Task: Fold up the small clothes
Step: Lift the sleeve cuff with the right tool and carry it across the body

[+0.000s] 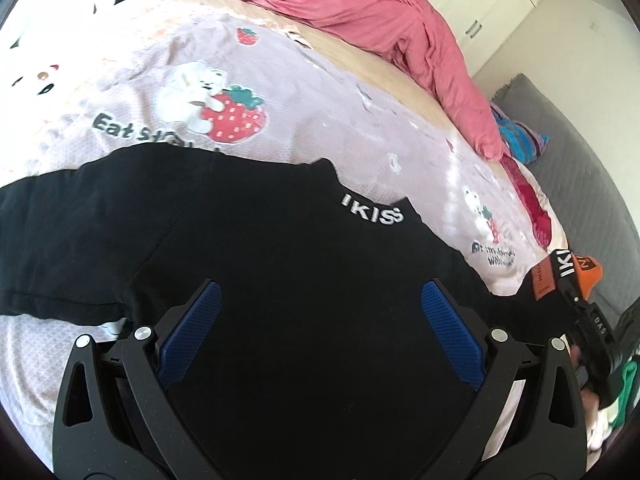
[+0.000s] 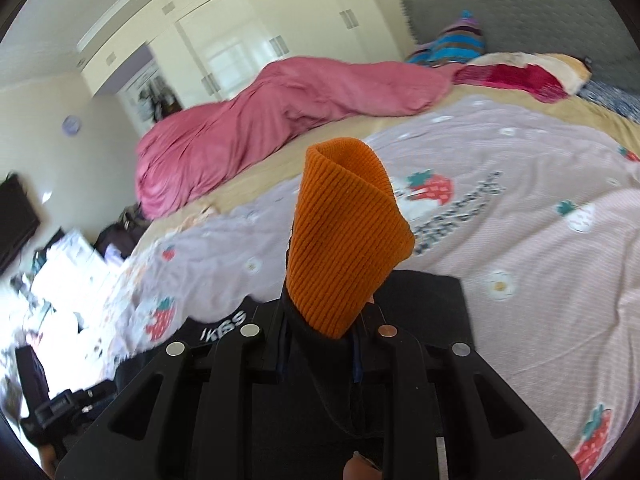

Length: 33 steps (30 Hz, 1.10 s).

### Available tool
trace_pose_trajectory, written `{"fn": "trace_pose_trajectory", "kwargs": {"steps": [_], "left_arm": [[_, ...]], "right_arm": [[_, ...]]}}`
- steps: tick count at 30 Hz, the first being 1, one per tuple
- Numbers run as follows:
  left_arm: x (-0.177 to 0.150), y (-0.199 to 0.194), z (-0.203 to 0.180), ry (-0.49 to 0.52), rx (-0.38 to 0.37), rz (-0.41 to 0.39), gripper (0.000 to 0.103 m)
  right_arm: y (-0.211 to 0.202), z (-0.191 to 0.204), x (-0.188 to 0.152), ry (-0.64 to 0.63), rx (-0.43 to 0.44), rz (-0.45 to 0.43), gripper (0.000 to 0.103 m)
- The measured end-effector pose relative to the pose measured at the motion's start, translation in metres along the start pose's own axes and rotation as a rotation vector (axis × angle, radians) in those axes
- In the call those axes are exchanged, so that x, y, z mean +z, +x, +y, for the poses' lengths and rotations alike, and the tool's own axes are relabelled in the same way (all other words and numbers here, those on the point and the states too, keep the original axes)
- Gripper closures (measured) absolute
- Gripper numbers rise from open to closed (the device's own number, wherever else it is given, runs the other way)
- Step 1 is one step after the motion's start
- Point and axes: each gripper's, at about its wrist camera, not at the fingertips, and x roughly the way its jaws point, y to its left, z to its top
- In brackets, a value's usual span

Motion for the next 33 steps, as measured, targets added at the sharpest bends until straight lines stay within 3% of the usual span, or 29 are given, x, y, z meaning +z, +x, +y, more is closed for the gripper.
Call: {"fn": "trace_pose_trajectory", "kwargs": {"steps": [14, 23, 26, 28, 33], "left_arm": [[-0.004, -0.014, 0.044, -0.1, -0.005, -0.014, 0.009], [-0.013, -0.008, 0.053, -0.129, -0.036, 0.01, 0.009], [-0.018, -0.003, 0.05, -0.128, -0.053, 0.029, 0.009], [-0.021, 0.002, 0.047, -0.13, -0.064, 0.043, 0.009], [-0.031, 0.017, 0.035, -0.115, -0.101, 0.081, 0.009]], "right_arm": [[0.04, 0.092, -0.045, -0.165, 0.118, 0.152, 0.082], [0.061, 0.117, -0.069, -0.193, 0.15, 0.229, 0.079], [0.063, 0.117, -0.072, -0.179, 0.173, 0.247, 0.069], [0.061, 0.116, -0.073, -0.17, 0.2, 0.254, 0.056], [0.046, 0.105, -0.069, -0.168, 0.204, 0.222, 0.056]]}}
